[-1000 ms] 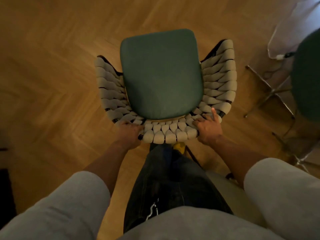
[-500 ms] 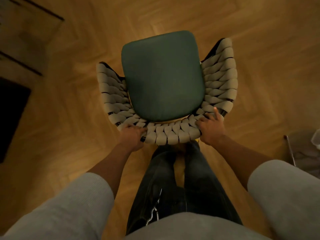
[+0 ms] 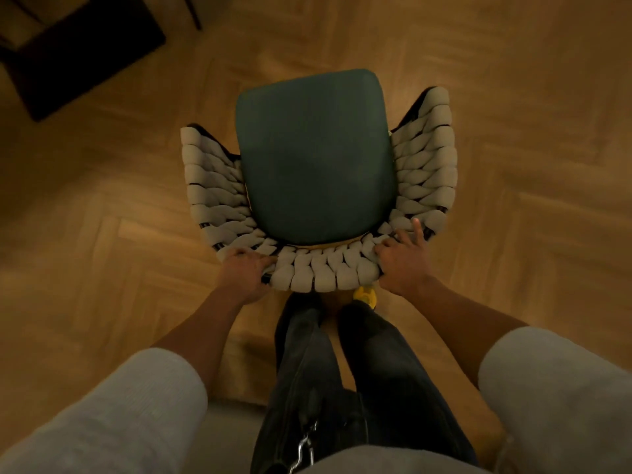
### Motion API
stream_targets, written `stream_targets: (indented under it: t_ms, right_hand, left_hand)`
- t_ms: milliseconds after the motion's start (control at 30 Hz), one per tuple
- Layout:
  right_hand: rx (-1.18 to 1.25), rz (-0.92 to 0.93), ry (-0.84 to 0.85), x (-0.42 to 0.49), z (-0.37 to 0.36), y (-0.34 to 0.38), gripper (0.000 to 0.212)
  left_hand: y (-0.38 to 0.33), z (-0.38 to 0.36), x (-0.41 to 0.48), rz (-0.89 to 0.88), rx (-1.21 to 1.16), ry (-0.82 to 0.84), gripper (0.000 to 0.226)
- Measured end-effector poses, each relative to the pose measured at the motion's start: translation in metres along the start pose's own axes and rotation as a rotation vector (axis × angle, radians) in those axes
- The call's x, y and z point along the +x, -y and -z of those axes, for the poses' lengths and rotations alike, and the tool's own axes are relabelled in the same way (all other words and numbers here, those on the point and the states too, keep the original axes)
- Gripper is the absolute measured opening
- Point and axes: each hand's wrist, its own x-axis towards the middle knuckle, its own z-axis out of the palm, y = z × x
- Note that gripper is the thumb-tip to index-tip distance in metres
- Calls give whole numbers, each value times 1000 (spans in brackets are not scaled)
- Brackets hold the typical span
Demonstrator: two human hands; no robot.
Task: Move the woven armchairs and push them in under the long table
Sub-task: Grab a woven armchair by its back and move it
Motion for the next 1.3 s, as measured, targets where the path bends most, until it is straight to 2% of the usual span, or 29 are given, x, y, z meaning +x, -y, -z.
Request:
stream_targets:
  t_ms: [233,467,733,867,1300]
  right_hand:
    - [-134,152,14,38,31,36,63]
    - [-182,205,24,84,84,87,66]
    - [-207,213,43,151,150,143,69]
    - [-204,246,26,184,180,168,63]
    - [-204,340,44,311,282,228,67]
  left_hand:
    - [37,-39,-22,125,-128,47,70]
    - [103,-42,-28,189,-253,45,68]
    - [193,-33,-17,213,-253,23,62]
    - [236,-23,-11,241,-266,26,60]
    - [374,14,39,314,-325,49,65]
